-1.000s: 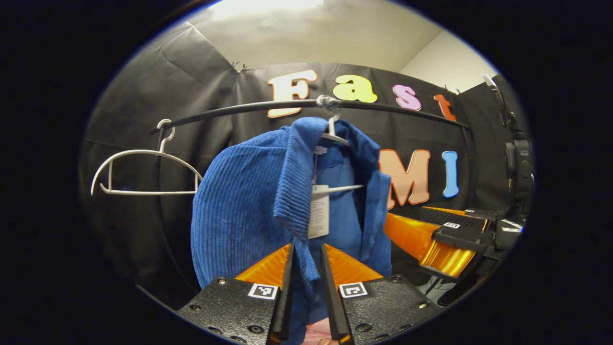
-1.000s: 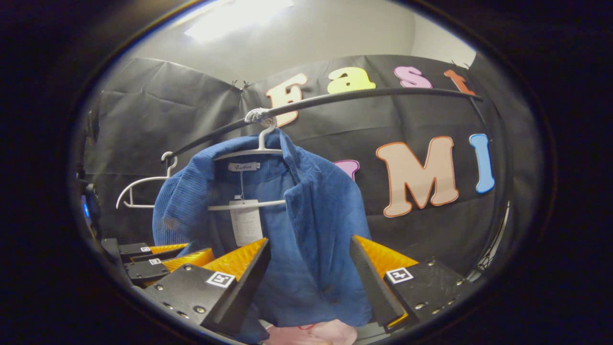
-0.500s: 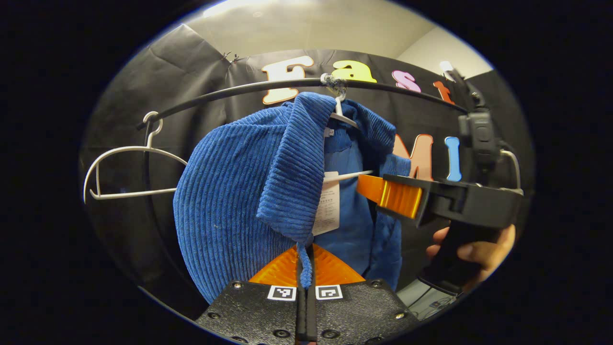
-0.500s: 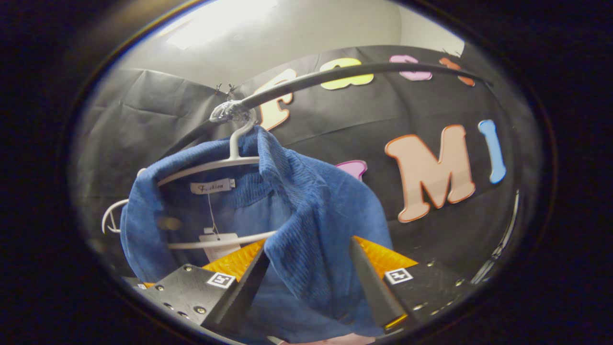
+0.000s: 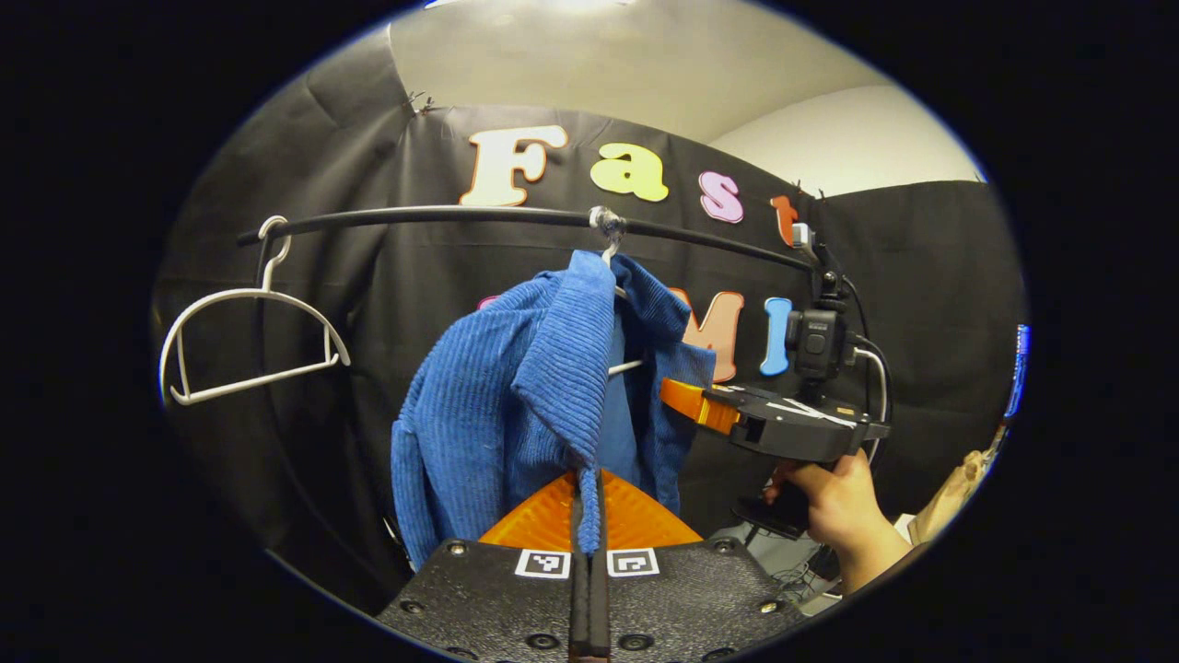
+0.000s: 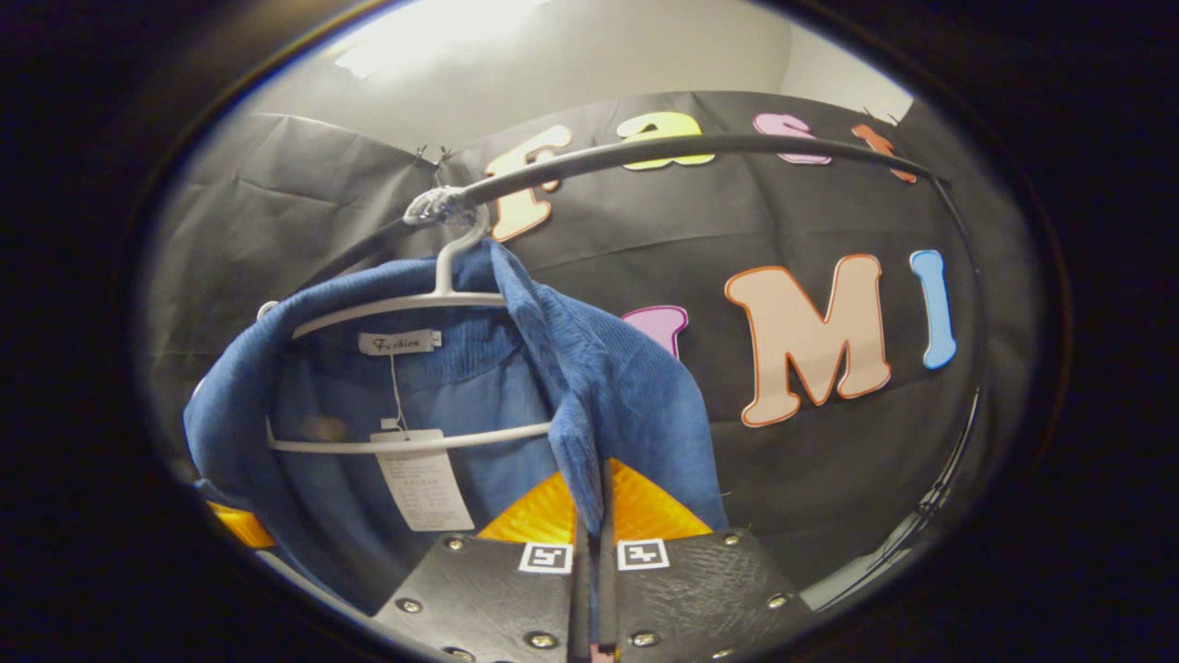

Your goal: Grasp the clothes on the hanger with both hands and then place them into the laundry hamper below.

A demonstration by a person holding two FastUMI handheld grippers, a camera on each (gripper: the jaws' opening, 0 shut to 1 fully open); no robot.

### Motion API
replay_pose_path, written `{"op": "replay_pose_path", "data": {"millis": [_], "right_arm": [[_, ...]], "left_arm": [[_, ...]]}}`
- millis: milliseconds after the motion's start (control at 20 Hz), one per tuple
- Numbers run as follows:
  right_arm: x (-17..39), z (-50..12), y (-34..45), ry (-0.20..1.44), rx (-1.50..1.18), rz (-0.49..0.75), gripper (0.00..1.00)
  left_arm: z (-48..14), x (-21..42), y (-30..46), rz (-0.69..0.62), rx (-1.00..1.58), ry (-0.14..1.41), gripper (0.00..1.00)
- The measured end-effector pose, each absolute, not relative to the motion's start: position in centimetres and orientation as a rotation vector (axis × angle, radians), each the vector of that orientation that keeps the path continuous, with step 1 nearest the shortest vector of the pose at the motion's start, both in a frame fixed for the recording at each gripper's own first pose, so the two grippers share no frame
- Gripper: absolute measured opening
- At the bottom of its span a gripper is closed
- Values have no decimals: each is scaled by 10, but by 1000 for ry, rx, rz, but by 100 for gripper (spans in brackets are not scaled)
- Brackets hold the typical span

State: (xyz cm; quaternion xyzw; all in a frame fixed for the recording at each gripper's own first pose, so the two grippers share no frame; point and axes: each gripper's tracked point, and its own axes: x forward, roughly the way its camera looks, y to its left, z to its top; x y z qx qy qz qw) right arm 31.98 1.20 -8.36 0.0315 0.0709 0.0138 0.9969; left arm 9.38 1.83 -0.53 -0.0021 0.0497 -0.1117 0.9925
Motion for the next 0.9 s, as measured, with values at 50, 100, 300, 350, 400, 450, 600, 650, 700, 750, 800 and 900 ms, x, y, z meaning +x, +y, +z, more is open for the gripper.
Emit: {"op": "replay_pose_path", "data": {"millis": [50,100,300,350,400,450,600,650,700,750,800,900], "right_arm": [[318,-82,5,140,59,5,4],[316,-79,-2,140,61,-22,4],[313,-64,-11,86,55,-26,3],[315,-60,-11,81,61,-30,4],[315,-56,-12,74,51,-37,4],[314,-52,-17,62,41,-48,4],[316,-46,-28,49,24,-79,3],[317,-45,-28,50,26,-79,4],[318,-46,-28,53,23,-81,3],[318,-46,-28,53,22,-82,3],[319,-46,-31,55,25,-90,3],[321,-41,-37,38,36,-113,4]], "left_arm": [[1,90,26,-230,-6,93,0],[10,86,27,-263,-9,61,0],[22,88,61,-261,32,39,1],[21,89,65,-269,25,59,1],[20,87,65,-289,20,71,0],[17,87,66,-306,11,87,1],[23,89,82,-303,2,88,0],[31,89,83,-308,11,77,0],[38,89,86,-304,23,63,1],[47,92,92,-281,43,44,1],[53,95,101,-248,62,31,0],[60,104,115,-194,101,35,0]]}}
